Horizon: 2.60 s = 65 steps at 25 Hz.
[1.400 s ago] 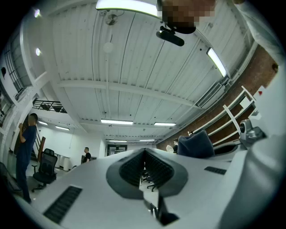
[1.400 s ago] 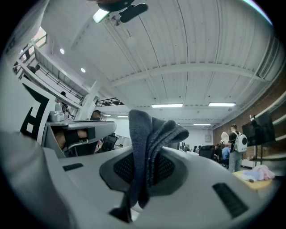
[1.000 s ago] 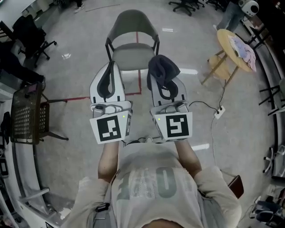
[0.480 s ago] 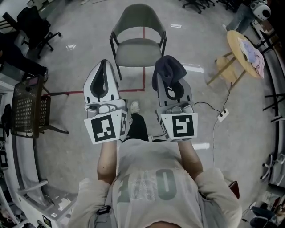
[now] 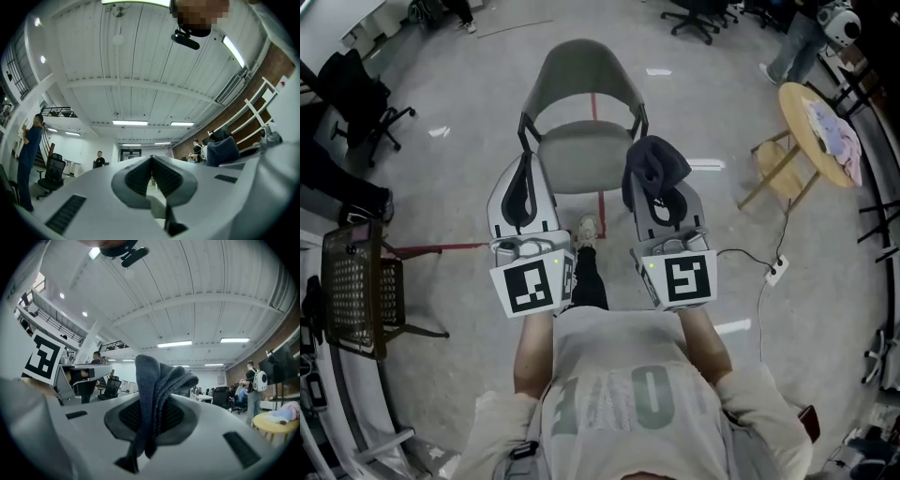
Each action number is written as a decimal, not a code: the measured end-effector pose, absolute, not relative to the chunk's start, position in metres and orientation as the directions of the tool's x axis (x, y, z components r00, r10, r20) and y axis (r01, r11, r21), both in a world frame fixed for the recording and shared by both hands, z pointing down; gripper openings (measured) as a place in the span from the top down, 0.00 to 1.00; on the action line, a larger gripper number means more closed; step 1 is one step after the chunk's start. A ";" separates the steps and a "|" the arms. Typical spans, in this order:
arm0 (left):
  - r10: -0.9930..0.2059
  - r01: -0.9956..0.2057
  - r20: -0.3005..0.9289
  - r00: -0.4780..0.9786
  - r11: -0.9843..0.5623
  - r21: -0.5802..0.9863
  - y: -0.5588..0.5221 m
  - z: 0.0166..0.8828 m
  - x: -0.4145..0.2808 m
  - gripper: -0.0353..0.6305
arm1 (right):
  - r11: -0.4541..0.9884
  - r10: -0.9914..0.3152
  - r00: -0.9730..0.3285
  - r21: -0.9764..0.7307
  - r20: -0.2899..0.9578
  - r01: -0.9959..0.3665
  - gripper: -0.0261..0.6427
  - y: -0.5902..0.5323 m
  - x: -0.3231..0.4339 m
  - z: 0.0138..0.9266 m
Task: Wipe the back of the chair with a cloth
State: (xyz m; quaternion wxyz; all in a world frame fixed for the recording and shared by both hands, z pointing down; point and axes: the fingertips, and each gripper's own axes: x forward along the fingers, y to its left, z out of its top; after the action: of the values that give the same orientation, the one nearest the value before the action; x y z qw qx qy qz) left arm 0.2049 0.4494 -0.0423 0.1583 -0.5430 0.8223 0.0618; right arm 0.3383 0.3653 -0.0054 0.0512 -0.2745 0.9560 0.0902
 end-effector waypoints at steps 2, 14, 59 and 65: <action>-0.880 -0.918 -0.317 -0.353 0.391 -0.064 0.414 -0.043 0.173 0.92 | 0.832 -0.519 -0.844 0.146 -0.135 -0.535 0.88 0.335 0.306 -0.006; -0.904 -0.945 -0.330 -0.272 0.315 -0.084 0.203 -0.093 -0.023 0.92 | 0.799 -0.567 -0.817 0.172 -0.104 -0.577 0.88 0.137 0.098 -0.053; -0.929 -0.945 -0.209 -0.306 0.324 -0.052 0.018 -0.062 -0.111 0.92 | 0.854 -0.510 -0.859 0.093 -0.046 -0.512 0.88 -0.038 -0.009 -0.024; -0.939 -0.948 -0.183 -0.291 0.309 -0.078 0.015 -0.047 -0.121 0.92 | 0.841 -0.534 -0.845 0.092 -0.009 -0.533 0.88 -0.047 -0.012 -0.006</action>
State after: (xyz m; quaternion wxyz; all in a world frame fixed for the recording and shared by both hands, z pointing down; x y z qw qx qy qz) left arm -0.1208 0.0147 -0.0474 0.0973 -0.5875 0.8030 0.0224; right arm -0.0125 -0.0471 -0.0055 -0.0084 -0.2781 0.9594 0.0457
